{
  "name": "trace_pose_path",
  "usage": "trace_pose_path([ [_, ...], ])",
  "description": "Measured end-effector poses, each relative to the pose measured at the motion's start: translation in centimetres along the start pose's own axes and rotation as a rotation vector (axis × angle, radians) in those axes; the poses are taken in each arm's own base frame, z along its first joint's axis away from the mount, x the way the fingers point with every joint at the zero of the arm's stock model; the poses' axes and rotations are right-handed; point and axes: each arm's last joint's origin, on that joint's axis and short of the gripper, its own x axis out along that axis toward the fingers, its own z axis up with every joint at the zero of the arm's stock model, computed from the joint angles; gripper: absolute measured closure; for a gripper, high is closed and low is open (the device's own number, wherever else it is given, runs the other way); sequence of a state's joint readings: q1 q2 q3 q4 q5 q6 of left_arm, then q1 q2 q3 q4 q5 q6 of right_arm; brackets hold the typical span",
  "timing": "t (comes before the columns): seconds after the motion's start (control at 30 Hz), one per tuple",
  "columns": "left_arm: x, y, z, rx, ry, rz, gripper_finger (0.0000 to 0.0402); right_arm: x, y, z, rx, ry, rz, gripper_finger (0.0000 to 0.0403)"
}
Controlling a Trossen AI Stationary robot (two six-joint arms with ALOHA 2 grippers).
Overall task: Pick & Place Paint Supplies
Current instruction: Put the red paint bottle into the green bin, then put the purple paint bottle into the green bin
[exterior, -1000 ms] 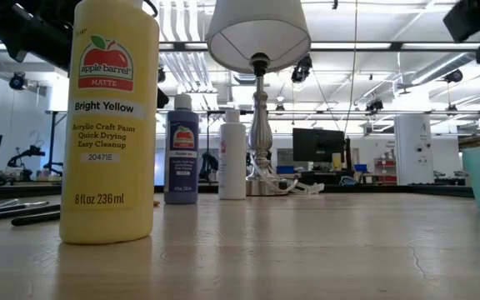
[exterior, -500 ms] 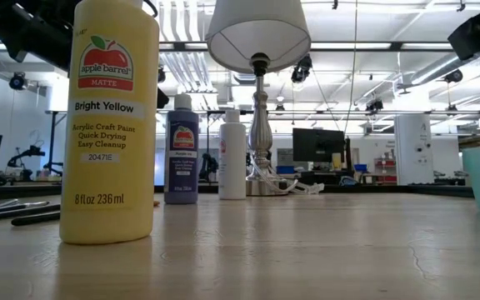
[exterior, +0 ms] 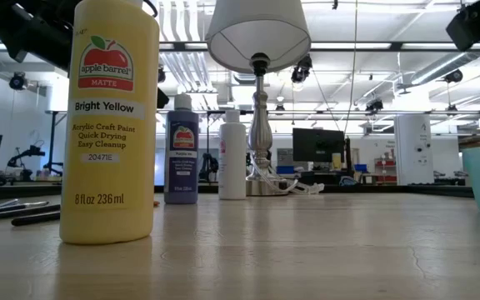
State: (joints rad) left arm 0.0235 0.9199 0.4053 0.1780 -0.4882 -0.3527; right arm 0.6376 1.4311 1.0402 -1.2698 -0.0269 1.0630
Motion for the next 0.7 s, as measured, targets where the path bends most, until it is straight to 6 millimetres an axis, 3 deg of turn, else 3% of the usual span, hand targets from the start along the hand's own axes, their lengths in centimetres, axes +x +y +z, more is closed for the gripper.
trace_pose_path([
  [0.43,0.0,0.0,0.0,0.0,0.0,0.0,0.0289,-4.7,-0.4,-0.3,0.048,0.009,-0.031,0.0271],
  [0.7,0.0,0.0,0.0,0.008,0.0,0.0,0.0289,-8.5,0.0,0.2,0.029,-0.177,0.022,0.0299],
])
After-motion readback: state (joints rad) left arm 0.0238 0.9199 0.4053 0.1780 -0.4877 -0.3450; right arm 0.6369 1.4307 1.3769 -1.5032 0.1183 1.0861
